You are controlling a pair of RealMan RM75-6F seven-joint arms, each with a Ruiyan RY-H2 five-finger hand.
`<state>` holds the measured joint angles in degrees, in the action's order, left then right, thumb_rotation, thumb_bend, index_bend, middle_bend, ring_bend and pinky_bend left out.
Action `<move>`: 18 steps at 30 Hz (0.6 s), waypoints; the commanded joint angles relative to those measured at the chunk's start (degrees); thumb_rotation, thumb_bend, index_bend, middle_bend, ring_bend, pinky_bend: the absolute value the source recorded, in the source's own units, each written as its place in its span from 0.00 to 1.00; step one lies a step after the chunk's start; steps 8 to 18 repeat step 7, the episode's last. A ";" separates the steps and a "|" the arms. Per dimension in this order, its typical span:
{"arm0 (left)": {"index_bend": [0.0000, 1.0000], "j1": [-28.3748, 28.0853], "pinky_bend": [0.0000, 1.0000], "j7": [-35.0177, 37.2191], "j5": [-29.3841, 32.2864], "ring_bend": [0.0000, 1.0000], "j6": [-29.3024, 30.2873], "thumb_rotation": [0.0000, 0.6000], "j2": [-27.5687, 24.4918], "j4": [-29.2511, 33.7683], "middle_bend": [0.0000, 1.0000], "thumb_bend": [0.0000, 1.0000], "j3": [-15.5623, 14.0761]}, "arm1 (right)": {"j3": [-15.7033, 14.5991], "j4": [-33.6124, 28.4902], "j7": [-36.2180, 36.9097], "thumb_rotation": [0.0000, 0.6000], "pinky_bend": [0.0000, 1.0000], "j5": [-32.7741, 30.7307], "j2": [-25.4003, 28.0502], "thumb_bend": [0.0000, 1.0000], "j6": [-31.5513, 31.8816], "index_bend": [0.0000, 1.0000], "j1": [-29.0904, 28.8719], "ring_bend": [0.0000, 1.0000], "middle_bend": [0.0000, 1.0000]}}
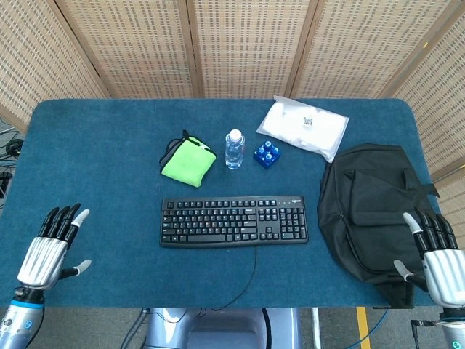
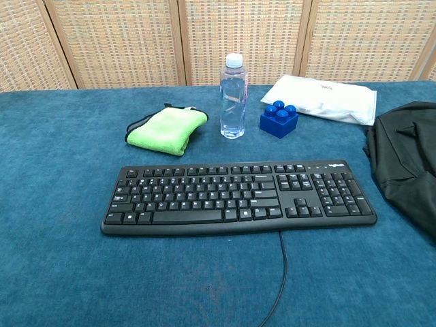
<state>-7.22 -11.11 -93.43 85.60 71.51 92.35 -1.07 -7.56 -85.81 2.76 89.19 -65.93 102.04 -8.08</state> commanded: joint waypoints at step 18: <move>0.00 0.58 0.00 1.12 -0.30 0.00 1.35 1.00 -0.80 0.32 0.00 0.00 0.17 | 1.79 -0.54 -0.44 1.00 0.03 0.82 0.30 0.23 -1.24 0.00 1.20 0.00 0.00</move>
